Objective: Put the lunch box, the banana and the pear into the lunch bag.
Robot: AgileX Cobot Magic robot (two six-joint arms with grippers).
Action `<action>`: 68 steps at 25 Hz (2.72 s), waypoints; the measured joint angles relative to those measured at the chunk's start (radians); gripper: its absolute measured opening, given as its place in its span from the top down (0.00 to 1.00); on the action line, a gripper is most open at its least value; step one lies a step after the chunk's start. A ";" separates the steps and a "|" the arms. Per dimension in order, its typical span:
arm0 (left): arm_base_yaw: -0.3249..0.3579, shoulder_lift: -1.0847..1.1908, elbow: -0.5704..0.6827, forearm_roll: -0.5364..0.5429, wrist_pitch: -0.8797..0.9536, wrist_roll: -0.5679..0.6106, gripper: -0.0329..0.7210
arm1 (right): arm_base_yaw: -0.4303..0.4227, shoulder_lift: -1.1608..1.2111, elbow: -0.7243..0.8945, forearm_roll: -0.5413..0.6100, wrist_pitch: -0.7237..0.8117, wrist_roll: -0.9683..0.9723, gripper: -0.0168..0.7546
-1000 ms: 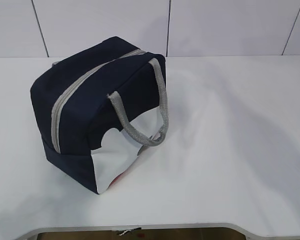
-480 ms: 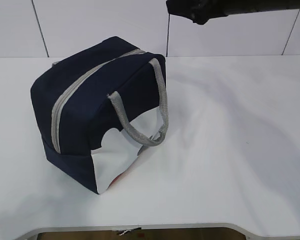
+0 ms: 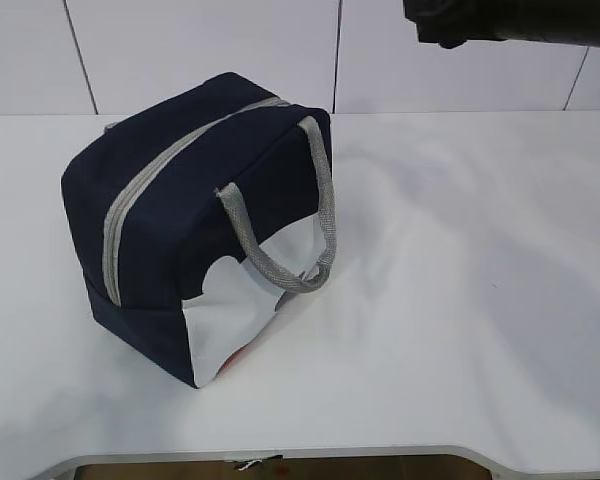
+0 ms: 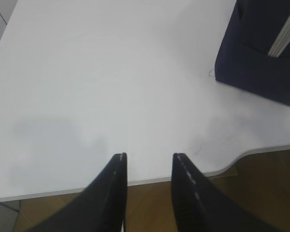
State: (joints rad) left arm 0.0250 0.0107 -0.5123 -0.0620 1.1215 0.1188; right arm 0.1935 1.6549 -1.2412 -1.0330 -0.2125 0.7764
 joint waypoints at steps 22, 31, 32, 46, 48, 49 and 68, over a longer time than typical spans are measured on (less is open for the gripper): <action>0.000 0.000 0.000 0.000 0.000 0.000 0.64 | 0.134 -0.344 0.007 1.223 0.746 -1.249 0.43; 0.000 0.000 0.000 0.000 0.000 0.000 0.64 | 0.135 -0.477 0.072 1.558 0.886 -1.564 0.43; 0.000 0.000 0.000 0.000 0.000 0.000 0.64 | 0.135 -0.495 0.090 1.558 0.886 -1.566 0.43; 0.000 0.000 0.000 0.000 0.000 0.000 0.64 | 0.135 -0.985 0.382 1.306 0.900 -1.226 0.43; 0.000 0.000 0.000 0.000 0.000 0.000 0.64 | 0.135 -1.071 0.422 1.290 0.911 -1.187 0.43; 0.000 0.000 0.000 0.000 0.000 0.000 0.64 | 0.135 -1.105 0.443 1.284 0.922 -1.174 0.43; 0.000 0.000 0.000 0.000 0.000 0.000 0.64 | 0.135 -1.671 0.637 1.093 1.328 -0.977 0.43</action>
State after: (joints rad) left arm 0.0250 0.0107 -0.5123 -0.0620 1.1215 0.1188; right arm 0.3287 -0.0157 -0.6046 0.0596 1.1153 -0.2005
